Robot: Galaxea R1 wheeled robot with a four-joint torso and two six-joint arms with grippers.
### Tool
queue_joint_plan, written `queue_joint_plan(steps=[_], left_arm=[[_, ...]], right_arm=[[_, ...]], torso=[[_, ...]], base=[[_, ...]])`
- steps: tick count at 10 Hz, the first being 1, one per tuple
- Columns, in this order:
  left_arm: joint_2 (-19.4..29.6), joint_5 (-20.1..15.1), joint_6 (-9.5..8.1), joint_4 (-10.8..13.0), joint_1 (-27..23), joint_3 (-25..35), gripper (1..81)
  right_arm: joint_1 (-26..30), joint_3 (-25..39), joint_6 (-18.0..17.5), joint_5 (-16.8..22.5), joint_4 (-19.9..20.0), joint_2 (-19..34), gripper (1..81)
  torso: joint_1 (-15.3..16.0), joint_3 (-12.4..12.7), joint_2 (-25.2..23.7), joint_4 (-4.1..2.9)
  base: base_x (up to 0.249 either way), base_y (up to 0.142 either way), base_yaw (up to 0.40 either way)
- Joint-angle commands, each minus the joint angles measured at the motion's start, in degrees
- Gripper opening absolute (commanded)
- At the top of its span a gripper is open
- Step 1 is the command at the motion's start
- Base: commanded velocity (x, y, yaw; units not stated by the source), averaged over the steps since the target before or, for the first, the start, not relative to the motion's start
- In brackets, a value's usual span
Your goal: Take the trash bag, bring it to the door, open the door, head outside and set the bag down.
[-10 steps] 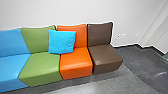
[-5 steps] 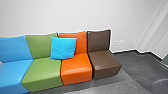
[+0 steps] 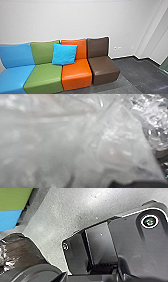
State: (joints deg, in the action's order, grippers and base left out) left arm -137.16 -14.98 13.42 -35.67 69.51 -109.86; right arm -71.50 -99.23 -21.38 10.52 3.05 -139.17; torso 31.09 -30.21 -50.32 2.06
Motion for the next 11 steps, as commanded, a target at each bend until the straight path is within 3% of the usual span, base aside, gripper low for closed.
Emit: queue_joint_plan(steps=[1,5,6,8,11], left_arm=[[-1.89,-5.14,1.6,-0.54,-1.7,-3.68,1.0],[-7.08,-5.14,4.07,-0.54,0.67,-9.94,1.0],[-7.7,-5.06,4.33,-0.45,1.2,-10.55,1.0],[-9.45,-5.14,4.86,-0.54,1.38,-13.1,1.0],[-10.95,-5.14,5.3,-0.54,1.64,-15.38,1.0]], right_arm=[[1.32,0.02,0.29,3.54,-1.72,0.45,81.1],[-2.56,-6.31,0.29,1.52,-3.93,-4.04,81.1],[-2.82,-7.72,0.29,0.99,-3.84,-5.0,81.1],[-3.61,-8.33,0.29,1.08,-4.1,-6.76,81.1],[-4.14,-10.71,0.29,0.99,-4.72,-8.35,81.1]], torso=[[-3.56,-0.07,5.53,0.0],[-8.96,0.48,13.88,0.0],[-10.29,5.11,15.96,0.0],[-12.46,7.09,19.26,0.0],[-16.13,12.4,24.88,0.0]], base=[[0.0,0.0,0.0],[0.0,0.0,0.0],[0.0,0.0,0.0],[0.0,0.0,0.0],[0.0,0.0,0.0]])
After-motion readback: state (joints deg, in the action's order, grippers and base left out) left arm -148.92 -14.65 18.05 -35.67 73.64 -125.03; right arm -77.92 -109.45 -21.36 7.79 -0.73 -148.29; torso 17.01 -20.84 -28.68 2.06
